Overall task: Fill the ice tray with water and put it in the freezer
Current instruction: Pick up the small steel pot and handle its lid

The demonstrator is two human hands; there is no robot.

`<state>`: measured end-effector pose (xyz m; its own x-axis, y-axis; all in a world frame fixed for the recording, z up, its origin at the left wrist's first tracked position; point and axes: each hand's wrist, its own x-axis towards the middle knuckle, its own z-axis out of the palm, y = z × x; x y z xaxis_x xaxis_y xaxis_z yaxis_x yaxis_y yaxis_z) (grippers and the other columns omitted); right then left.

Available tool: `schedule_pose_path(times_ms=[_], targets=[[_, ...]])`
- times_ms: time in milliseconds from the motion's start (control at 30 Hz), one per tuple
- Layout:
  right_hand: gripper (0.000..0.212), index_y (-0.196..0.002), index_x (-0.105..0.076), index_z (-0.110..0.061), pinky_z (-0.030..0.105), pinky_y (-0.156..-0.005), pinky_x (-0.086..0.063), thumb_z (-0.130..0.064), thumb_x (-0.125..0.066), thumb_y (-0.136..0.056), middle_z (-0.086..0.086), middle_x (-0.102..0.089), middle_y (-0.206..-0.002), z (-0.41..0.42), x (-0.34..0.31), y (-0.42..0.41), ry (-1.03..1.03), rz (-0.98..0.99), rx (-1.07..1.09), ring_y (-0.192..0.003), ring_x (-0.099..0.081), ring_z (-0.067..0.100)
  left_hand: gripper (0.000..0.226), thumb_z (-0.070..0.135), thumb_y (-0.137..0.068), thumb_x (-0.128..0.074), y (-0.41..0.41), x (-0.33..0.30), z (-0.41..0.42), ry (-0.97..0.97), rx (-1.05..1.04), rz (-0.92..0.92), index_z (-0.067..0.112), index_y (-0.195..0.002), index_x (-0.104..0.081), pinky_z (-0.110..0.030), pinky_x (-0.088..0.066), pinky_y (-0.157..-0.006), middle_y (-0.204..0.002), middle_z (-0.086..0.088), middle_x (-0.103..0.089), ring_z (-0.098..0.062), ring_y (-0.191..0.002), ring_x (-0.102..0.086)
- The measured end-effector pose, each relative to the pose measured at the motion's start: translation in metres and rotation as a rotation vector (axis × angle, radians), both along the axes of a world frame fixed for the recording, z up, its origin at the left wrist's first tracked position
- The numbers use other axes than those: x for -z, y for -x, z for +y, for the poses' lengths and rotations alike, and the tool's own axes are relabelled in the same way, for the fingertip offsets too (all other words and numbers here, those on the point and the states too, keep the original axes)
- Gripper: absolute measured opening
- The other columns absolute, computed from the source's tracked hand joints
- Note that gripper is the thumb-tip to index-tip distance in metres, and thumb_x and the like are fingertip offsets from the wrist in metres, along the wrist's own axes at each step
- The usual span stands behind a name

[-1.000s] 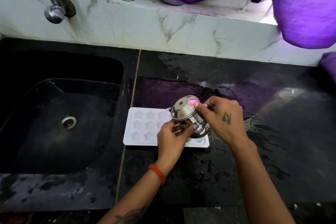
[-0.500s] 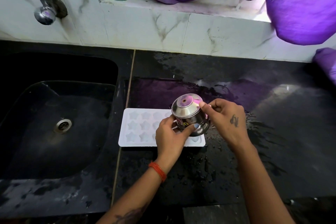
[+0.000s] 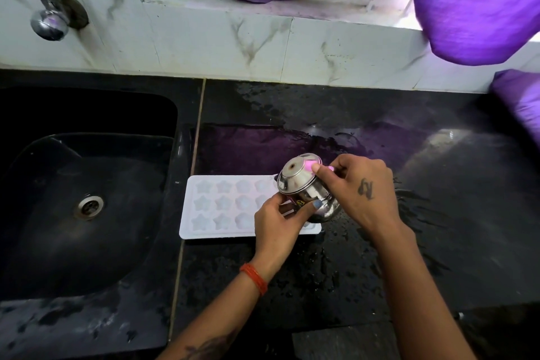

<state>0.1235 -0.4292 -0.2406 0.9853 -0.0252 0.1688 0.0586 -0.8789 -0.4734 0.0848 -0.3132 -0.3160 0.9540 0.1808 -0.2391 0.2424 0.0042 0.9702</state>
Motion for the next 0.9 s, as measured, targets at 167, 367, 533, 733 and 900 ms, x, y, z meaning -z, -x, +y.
schedule_pose_path(times_ms=[167, 367, 533, 733, 900], targets=[[0.043, -0.070, -0.062, -0.023, 0.035, -0.065, -0.050, -0.063, -0.052, -0.081, -0.002, -0.062, -0.059, -0.002, 0.000, -0.001, -0.008, -0.001, -0.005, -0.063, -0.060, 0.020, 0.022, 0.032, -0.070, -0.080, -0.001, 0.000, -0.001, 0.001, 0.001, -0.003, 0.029, -0.087, -0.065, -0.003, -0.045, -0.066, -0.088, 0.011, -0.070, 0.002, -0.084, -0.065], [0.033, -0.062, -0.061, -0.023, 0.027, -0.056, -0.039, -0.049, -0.063, -0.083, -0.005, -0.061, -0.055, -0.011, 0.003, -0.001, -0.167, 0.057, 0.018, -0.056, -0.057, 0.012, 0.039, 0.044, -0.064, -0.081, -0.003, 0.006, -0.003, -0.136, -0.038, -0.028, 0.023, -0.095, -0.069, -0.016, -0.050, -0.075, -0.096, 0.005, -0.068, -0.001, -0.085, -0.064], [0.031, -0.064, -0.066, -0.020, 0.032, -0.061, -0.051, -0.045, -0.065, -0.082, -0.004, -0.064, -0.054, -0.018, 0.008, -0.001, -0.277, 0.074, 0.040, -0.056, -0.062, 0.013, 0.043, 0.047, -0.062, -0.081, -0.006, 0.006, -0.005, -0.232, -0.060, -0.060, 0.022, -0.095, -0.069, -0.028, -0.052, -0.079, -0.096, 0.005, -0.067, -0.006, -0.088, -0.063], [0.031, -0.065, -0.066, -0.021, 0.028, -0.060, -0.048, -0.046, -0.065, -0.083, -0.006, -0.064, -0.054, -0.024, 0.006, 0.002, -0.251, 0.032, 0.074, -0.056, -0.061, 0.009, 0.046, 0.047, -0.061, -0.082, -0.010, 0.005, -0.012, -0.201, -0.015, -0.051, 0.022, -0.098, -0.069, -0.022, -0.053, -0.075, -0.093, 0.004, -0.070, -0.002, -0.083, -0.065], [0.034, -0.067, -0.066, -0.019, 0.029, -0.059, -0.048, -0.050, -0.063, -0.082, -0.005, -0.064, -0.056, -0.026, 0.000, 0.003, -0.160, 0.013, 0.076, -0.057, -0.060, 0.012, 0.034, 0.041, -0.063, -0.083, -0.009, 0.004, -0.019, -0.109, 0.014, -0.005, 0.027, -0.090, -0.068, -0.015, -0.051, -0.073, -0.088, 0.008, -0.072, 0.004, -0.080, -0.065]])
